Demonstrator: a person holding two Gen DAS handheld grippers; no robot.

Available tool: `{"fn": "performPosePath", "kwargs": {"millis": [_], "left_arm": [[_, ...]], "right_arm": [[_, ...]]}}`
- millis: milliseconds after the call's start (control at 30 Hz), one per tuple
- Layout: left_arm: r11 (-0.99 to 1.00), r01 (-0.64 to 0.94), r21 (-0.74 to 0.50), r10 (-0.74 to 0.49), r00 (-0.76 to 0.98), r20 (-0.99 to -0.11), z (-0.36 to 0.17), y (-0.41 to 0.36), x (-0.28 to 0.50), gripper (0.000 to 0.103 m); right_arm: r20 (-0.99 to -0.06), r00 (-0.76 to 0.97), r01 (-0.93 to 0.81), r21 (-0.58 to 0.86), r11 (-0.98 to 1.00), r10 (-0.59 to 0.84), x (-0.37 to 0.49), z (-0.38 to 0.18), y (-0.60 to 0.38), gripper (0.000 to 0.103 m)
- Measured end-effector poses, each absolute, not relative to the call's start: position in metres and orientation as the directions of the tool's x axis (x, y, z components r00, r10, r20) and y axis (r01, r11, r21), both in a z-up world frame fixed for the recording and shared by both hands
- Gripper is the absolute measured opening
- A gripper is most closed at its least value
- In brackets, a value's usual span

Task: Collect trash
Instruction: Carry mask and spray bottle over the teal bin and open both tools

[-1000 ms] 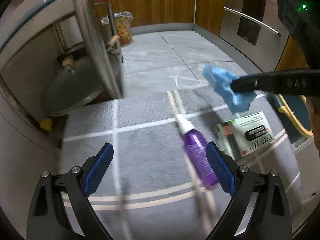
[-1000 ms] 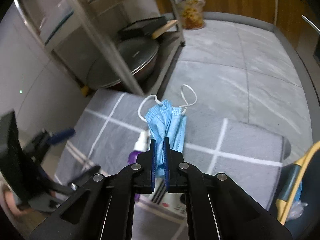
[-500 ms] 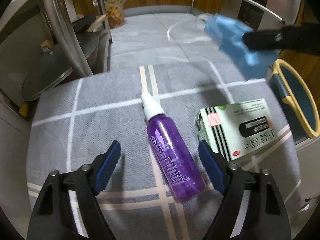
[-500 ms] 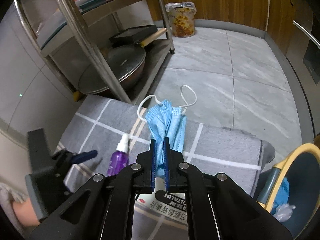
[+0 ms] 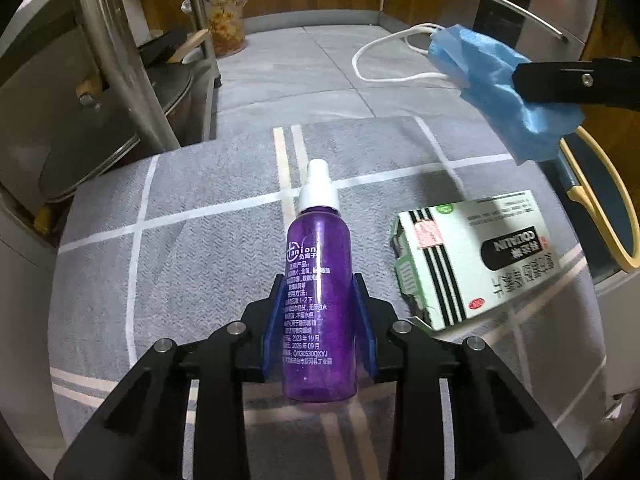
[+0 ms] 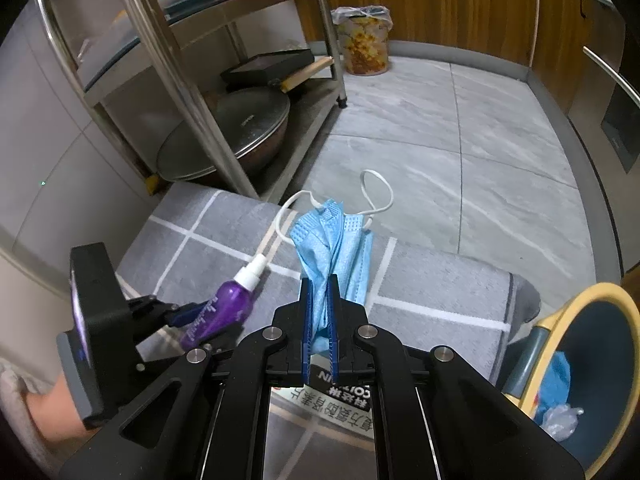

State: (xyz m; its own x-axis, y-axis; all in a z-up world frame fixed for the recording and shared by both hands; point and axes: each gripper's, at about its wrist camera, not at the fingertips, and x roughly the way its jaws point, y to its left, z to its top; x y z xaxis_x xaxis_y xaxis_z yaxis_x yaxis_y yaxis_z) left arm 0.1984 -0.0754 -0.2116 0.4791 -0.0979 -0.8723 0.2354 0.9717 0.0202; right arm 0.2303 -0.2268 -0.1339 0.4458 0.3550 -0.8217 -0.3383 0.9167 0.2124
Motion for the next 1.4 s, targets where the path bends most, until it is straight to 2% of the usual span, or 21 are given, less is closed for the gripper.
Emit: {"fn": "performPosePath", "kwargs": {"millis": [400,567,800,1100,1300,1400], "left_arm": [[0.968,0.249,0.043,-0.115,0.586,-0.802,-0.156,-0.085,0.155,0.032],[0.956,0.291,0.035,-0.166,0.637,-0.753,-0.125,-0.104,0.138,0.032],[0.915,0.403,0.004,-0.283,0.647,-0.708,-0.098,-0.165,0.122,0.032],[0.824,0.566,-0.009,-0.394,0.562,-0.727,-0.106,-0.265,0.118,0.032],[0.776,0.629,-0.048,-0.440,0.485,-0.756,-0.124,-0.320,0.135,0.032],[0.747,0.664,-0.027,-0.444,0.468,-0.764,-0.132,-0.345,0.141,0.032]], "right_arm": [[-0.799,0.492,-0.340,0.190,0.921,0.347,0.192,-0.104,-0.244,0.008],[-0.779,0.532,-0.299,0.195,0.934,0.333,0.173,-0.088,-0.276,0.008],[-0.773,0.585,-0.147,0.195,0.970,0.244,0.154,-0.082,-0.357,0.008],[-0.804,0.588,0.131,0.204,0.970,0.090,0.136,-0.103,-0.480,0.008],[-0.853,0.521,0.233,0.178,0.956,0.032,0.129,-0.137,-0.527,0.008],[-0.868,0.497,0.280,0.186,0.942,0.023,0.129,-0.151,-0.547,0.008]]}}
